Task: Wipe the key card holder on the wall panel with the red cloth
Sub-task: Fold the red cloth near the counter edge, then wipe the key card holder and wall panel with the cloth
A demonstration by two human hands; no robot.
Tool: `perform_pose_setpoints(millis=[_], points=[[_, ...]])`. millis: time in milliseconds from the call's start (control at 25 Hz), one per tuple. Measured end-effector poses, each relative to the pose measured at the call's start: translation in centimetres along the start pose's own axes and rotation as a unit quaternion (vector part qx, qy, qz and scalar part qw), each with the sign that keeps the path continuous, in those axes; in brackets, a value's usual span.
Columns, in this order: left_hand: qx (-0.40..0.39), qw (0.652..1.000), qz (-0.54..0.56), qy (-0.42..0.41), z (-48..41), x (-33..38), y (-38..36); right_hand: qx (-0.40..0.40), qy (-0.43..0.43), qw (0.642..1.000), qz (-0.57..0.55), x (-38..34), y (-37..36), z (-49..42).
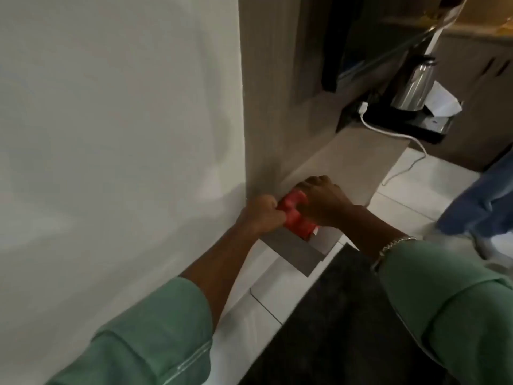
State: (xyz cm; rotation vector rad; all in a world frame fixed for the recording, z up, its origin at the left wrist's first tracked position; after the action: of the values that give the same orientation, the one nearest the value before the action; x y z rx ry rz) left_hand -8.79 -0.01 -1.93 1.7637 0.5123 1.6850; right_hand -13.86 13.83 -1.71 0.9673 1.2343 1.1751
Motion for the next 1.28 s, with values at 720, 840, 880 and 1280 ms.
perform_pose_setpoints(millis=[720, 840, 880, 1280], points=[[0.137, 0.873, 0.443, 0.151, 7.2, -5.7, 3.0, 0.147, 0.134, 0.968, -0.155, -10.3, 0.6, 10.7], [0.114, 0.870, 0.467, 0.111, 12.5, -4.0, 10.2, 0.174, 0.192, 0.948, -0.186, -17.0, 3.7, 15.4], [0.112, 0.875, 0.460, 0.096, 14.9, -3.5, 12.9, 0.177, 0.215, 0.941, -0.193, -19.6, 4.6, 17.4], [0.314, 0.903, 0.259, -0.141, 41.2, 3.8, 39.0, 0.335, 0.400, 0.784, -0.336, -41.8, 16.8, 37.0]])
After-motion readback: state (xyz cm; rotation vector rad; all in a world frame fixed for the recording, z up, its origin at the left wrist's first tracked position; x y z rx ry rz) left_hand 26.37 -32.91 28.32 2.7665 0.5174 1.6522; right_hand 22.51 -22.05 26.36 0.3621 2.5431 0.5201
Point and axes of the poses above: each hand's wrist, its own z-axis away from the middle knuckle, its own y-axis out of the back of the hand, x = y × z, the point moved 9 cm from there along -z, towards the middle knuckle, and after that the axes turned 15 degrees about -y, right-handed, at the moved point
